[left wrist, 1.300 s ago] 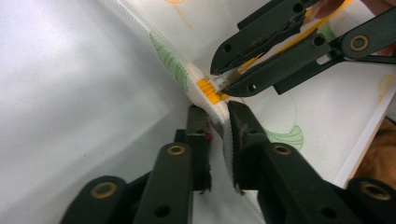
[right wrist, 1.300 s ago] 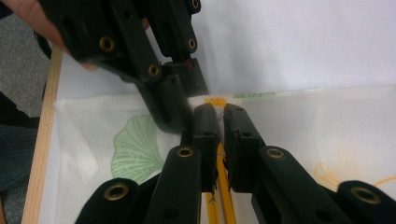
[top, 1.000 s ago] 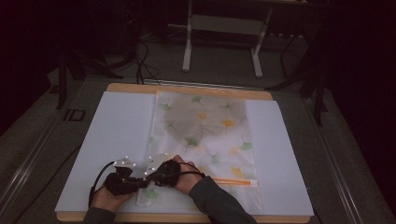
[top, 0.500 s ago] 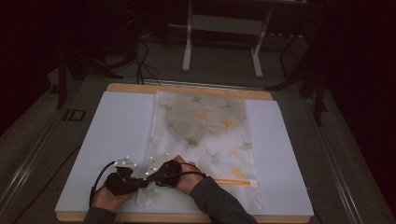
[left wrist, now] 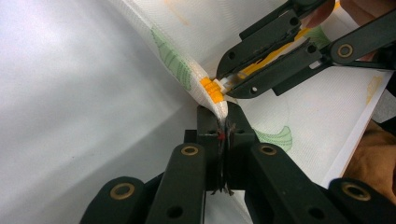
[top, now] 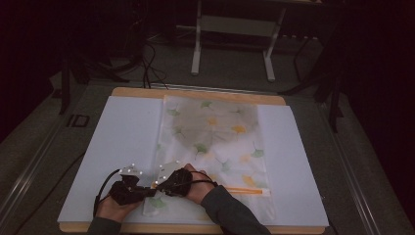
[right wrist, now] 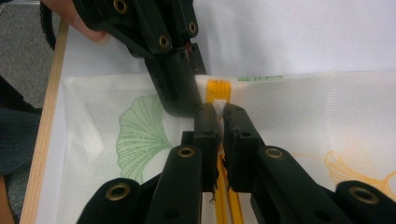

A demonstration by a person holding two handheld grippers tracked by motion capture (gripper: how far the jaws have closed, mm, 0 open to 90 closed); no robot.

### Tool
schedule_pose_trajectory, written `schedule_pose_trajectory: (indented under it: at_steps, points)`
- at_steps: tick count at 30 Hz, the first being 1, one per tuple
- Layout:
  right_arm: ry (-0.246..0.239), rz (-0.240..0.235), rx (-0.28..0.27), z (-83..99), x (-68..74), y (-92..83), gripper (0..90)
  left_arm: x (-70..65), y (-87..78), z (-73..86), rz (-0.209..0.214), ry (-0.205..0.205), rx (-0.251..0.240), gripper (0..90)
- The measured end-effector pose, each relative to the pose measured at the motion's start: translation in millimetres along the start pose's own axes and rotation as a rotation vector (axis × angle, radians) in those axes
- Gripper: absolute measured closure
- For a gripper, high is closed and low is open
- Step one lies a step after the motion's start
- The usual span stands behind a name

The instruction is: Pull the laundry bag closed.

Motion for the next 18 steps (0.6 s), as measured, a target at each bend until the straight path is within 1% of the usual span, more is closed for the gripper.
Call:
schedule_pose_trajectory:
  at_steps: [8, 9, 12, 18]
  points:
    - [0.001, 0.0, 0.017, 4.5, -0.9, 3.6, 85.4, 0.7, -1.6, 0.0, 0.009, -0.006, -0.013, 87.8]
    - [0.001, 0.005, 0.027, 5.6, -1.3, 4.3, 85.5, 0.8, -1.8, 0.0, 0.009, -0.005, -0.013, 87.7]
    - [0.0, 0.003, 0.028, 6.6, -1.6, 4.5, 85.7, 0.9, -2.1, 0.0, 0.011, -0.005, -0.015, 87.7]
    - [-0.004, 0.018, 0.049, 8.4, -0.8, 7.3, 86.2, 1.1, -3.1, 0.3, 0.011, -0.009, -0.02, 87.7]
Point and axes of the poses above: each handheld gripper's, and its own axes: y roughly forward along the jaws, z roughly out of its underside, x roughly to its left, the point moved 7 cm from there along y, roughly forward along the jaws, and after that the axes turned 13 degrees about x, right-handed, at the moved point
